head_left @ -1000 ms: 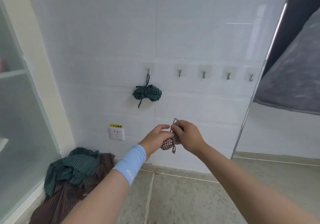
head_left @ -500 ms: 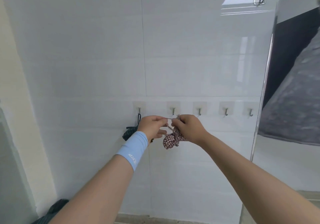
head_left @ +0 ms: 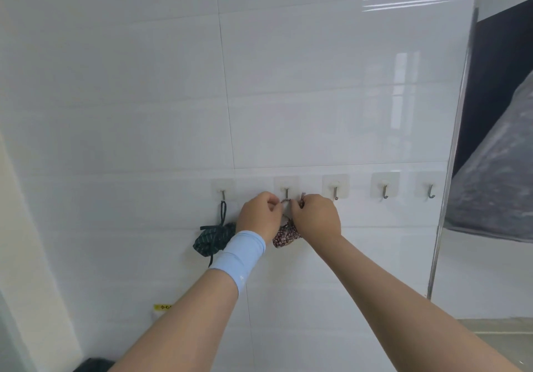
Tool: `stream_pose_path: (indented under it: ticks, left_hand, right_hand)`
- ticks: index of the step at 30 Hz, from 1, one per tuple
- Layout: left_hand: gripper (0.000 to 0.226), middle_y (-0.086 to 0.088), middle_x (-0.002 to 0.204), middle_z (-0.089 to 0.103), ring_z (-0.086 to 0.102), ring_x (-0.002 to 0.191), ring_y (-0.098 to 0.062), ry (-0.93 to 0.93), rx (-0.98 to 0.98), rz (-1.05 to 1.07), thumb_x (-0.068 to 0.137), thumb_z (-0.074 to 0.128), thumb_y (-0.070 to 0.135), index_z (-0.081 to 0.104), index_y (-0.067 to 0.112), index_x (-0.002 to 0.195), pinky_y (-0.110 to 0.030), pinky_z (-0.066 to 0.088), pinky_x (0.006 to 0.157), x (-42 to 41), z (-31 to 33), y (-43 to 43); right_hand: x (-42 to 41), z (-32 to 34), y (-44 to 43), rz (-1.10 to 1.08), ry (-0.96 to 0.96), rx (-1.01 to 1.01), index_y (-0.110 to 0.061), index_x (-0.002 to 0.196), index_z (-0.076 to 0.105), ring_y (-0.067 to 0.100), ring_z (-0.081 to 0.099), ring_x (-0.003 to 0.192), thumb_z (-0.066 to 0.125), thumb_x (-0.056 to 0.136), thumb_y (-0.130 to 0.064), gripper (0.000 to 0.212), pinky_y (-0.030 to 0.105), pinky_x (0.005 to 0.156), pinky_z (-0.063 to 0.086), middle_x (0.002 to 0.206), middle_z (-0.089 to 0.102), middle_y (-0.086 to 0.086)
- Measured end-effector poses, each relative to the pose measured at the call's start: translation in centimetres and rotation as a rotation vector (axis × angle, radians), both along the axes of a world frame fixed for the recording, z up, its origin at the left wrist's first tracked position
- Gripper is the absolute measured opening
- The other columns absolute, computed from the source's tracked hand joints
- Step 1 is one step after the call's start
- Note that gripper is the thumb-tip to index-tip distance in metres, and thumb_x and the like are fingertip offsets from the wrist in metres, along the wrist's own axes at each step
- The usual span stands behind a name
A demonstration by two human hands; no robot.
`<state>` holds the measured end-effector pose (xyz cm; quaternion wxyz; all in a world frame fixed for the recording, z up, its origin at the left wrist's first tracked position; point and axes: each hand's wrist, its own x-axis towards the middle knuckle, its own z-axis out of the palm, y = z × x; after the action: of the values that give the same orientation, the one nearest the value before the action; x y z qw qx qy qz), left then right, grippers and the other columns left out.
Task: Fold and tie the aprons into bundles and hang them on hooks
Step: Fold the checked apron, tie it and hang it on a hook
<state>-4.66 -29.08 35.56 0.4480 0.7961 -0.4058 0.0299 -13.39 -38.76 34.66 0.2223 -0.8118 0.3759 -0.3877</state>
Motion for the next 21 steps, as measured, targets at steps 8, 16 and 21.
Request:
stream_pose_path:
  ticks: [8, 16, 21]
  left_hand:
    - [0.031, 0.001, 0.11, 0.059, 0.059, 0.101, -0.015, -0.238, 0.254, -0.274, 0.086, 0.07, 0.03, 0.058, 0.022, 0.113, -0.032, 0.05, 0.09, 0.3, -5.3, 0.9]
    - [0.031, -0.001, 0.119, 0.064, 0.06, 0.104, -0.015, -0.134, 0.283, -0.231, 0.09, 0.063, 0.011, 0.063, 0.015, 0.121, -0.023, 0.046, 0.092, -0.4, -6.4, 1.9]
    - [0.022, 0.003, 0.113, 0.067, 0.063, 0.1, -0.015, 0.046, 0.239, -0.16, 0.094, 0.059, 0.018, 0.068, 0.02, 0.114, -0.029, 0.052, 0.09, -1.5, -7.6, 3.8]
  right_hand:
    - [-1.0, -3.0, 0.8, 0.122, 0.005, -0.008, -0.015, 0.073, 0.056, 0.02, 0.058, 0.069, 0.056, 0.096, -0.033, 0.029, 0.031, 0.06, 0.044, 0.072, 0.06, -0.001]
    - [-3.2, -6.1, 1.1, 0.274, 0.104, -0.027, -0.013, 0.118, 0.067, 0.019, 0.061, 0.104, 0.052, 0.096, -0.01, 0.027, 0.023, 0.089, 0.045, 0.116, 0.061, 0.002]
    - [-4.0, -8.0, 2.2, 0.304, 0.103, 0.123, -0.012, 0.126, 0.064, 0.012, 0.06, 0.105, 0.049, 0.094, -0.003, 0.037, 0.015, 0.088, 0.041, 0.125, 0.066, 0.002]
